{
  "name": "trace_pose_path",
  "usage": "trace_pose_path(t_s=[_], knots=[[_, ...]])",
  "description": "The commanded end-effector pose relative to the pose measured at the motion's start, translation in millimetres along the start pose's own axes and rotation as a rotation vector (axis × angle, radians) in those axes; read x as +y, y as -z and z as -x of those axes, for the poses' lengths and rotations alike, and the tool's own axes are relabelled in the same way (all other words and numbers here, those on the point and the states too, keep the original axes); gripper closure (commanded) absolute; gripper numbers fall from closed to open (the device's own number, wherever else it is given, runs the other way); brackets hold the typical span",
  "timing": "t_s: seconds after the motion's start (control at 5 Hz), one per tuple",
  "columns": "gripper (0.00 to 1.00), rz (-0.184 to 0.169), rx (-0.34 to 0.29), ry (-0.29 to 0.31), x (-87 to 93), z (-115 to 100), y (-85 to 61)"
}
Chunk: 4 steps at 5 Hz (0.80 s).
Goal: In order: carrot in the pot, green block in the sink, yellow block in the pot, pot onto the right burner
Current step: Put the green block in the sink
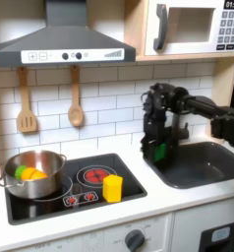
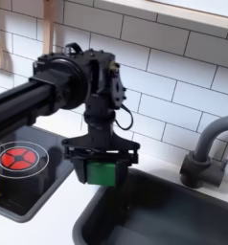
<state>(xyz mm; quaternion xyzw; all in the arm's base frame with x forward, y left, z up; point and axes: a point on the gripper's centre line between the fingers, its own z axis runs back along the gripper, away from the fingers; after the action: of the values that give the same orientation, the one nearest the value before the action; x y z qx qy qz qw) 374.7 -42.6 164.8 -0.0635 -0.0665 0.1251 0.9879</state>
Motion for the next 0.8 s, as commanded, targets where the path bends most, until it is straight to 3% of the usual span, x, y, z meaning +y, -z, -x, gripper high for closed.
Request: trace_pose_path(t_s=[0.0,0.2,0.4,0.6], knots=[[1.00,-0.010,0.014,0.132,-24.4,20.9,10.0],[1.00,-0.021,0.043,0.135,-25.9,30.0,22.3],[1.00,-0.023,0.049,0.150,-30.1,56.4,25.7],[1.00,-0.023,0.054,0.164,-31.4,68.7,30.1]])
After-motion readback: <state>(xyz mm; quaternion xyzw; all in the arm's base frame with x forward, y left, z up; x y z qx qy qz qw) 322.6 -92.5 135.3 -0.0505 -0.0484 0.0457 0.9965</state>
